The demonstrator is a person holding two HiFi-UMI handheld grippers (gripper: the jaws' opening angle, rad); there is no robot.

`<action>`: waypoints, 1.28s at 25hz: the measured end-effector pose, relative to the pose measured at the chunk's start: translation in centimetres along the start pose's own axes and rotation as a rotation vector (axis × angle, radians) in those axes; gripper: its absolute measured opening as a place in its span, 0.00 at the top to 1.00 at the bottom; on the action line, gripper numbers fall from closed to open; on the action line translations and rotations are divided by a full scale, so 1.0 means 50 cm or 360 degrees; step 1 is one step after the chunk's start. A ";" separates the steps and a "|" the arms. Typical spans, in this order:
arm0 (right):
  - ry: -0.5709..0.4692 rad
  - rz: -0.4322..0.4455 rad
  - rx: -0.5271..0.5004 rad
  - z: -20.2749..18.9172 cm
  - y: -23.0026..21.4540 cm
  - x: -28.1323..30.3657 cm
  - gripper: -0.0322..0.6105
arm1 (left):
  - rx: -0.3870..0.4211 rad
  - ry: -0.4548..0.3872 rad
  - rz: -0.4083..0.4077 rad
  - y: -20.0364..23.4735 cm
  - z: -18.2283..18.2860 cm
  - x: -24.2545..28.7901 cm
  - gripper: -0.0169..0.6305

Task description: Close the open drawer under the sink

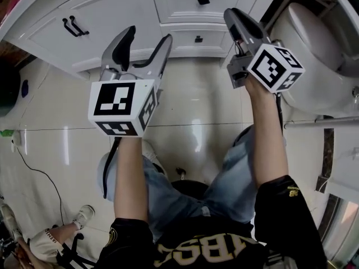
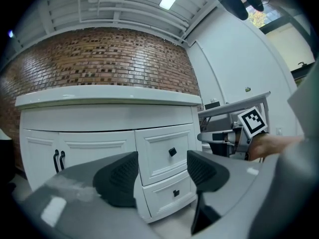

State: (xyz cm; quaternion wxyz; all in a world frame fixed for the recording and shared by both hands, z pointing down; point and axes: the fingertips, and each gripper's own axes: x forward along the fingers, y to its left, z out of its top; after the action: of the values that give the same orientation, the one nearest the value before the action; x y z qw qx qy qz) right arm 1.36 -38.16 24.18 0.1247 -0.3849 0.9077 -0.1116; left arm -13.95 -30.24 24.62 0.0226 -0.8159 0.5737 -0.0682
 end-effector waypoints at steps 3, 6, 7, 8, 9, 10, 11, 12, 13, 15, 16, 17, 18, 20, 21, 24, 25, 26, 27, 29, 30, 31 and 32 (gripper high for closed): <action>-0.0004 0.0036 -0.0035 0.016 0.056 -0.051 0.85 | 0.0004 -0.0026 -0.0044 -0.046 0.015 -0.027 0.50; -0.0033 0.0063 -0.0180 0.042 0.115 -0.103 0.85 | 0.0005 -0.0059 -0.0078 -0.083 0.031 -0.044 0.50; -0.0034 0.0039 -0.0261 0.048 0.126 -0.122 0.85 | 0.0008 -0.0071 -0.0087 -0.093 0.035 -0.047 0.50; -0.0031 -0.0001 -0.0349 0.053 0.131 -0.142 0.85 | 0.0010 -0.0085 -0.0096 -0.100 0.038 -0.048 0.50; -0.0025 -0.0048 -0.0438 0.058 0.133 -0.160 0.85 | 0.0012 -0.0098 -0.0100 -0.103 0.041 -0.049 0.51; -0.0013 -0.0091 -0.0519 0.061 0.134 -0.176 0.85 | 0.0013 -0.0108 -0.0097 -0.104 0.043 -0.051 0.51; 0.0004 -0.0125 -0.0580 0.063 0.134 -0.191 0.83 | 0.0013 -0.0114 -0.0087 -0.103 0.044 -0.055 0.51; 0.0018 -0.0149 -0.0615 0.066 0.134 -0.206 0.81 | 0.0013 -0.0117 -0.0077 -0.103 0.044 -0.060 0.52; 0.0019 -0.0168 -0.0620 0.071 0.134 -0.221 0.78 | 0.0012 -0.0119 -0.0070 -0.104 0.044 -0.064 0.52; -0.0012 -0.0193 -0.0590 0.089 0.139 -0.255 0.74 | 0.0005 -0.0130 -0.0068 -0.113 0.046 -0.074 0.52; -0.0028 -0.0204 -0.0597 0.098 0.147 -0.269 0.70 | 0.0002 -0.0142 -0.0071 -0.120 0.049 -0.079 0.52; -0.0042 -0.0214 -0.0638 0.107 0.159 -0.281 0.64 | 0.0004 -0.0160 -0.0077 -0.127 0.054 -0.085 0.53; -0.0065 -0.0225 -0.0700 0.117 0.176 -0.289 0.58 | 0.0016 -0.0183 -0.0085 -0.133 0.061 -0.090 0.53; -0.0148 -0.0247 -0.0774 0.136 0.212 -0.306 0.47 | 0.0064 -0.0225 -0.0101 -0.146 0.072 -0.102 0.53; -0.0188 -0.0261 -0.0759 0.140 0.224 -0.315 0.44 | 0.0093 -0.0233 -0.0106 -0.152 0.072 -0.109 0.53; -0.0211 -0.0336 -0.0670 0.125 0.226 -0.339 0.42 | 0.0168 -0.0206 -0.0116 -0.163 0.057 -0.127 0.53; -0.0191 -0.0372 -0.0663 0.117 0.220 -0.345 0.42 | 0.0180 -0.0194 -0.0123 -0.164 0.052 -0.132 0.53; -0.0167 -0.0413 -0.0667 0.109 0.212 -0.351 0.42 | 0.0185 -0.0186 -0.0131 -0.164 0.048 -0.137 0.53; -0.0142 -0.0455 -0.0679 0.102 0.204 -0.358 0.42 | 0.0184 -0.0183 -0.0137 -0.164 0.045 -0.143 0.53; -0.0085 -0.0521 -0.0726 0.087 0.189 -0.370 0.42 | 0.0173 -0.0190 -0.0135 -0.160 0.043 -0.157 0.53; -0.0056 -0.0539 -0.0754 0.080 0.184 -0.372 0.42 | 0.0166 -0.0195 -0.0130 -0.157 0.042 -0.165 0.53; -0.0031 -0.0549 -0.0775 0.073 0.180 -0.373 0.42 | 0.0159 -0.0200 -0.0127 -0.154 0.041 -0.174 0.53; -0.0012 -0.0556 -0.0781 0.067 0.176 -0.374 0.42 | 0.0153 -0.0204 -0.0125 -0.152 0.041 -0.182 0.53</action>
State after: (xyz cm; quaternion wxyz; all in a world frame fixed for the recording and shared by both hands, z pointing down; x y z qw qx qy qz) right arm 9.07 -18.96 21.01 0.0103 -0.5542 0.8271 0.0928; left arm -9.59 -19.19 22.70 0.0958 -0.8385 0.5347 -0.0440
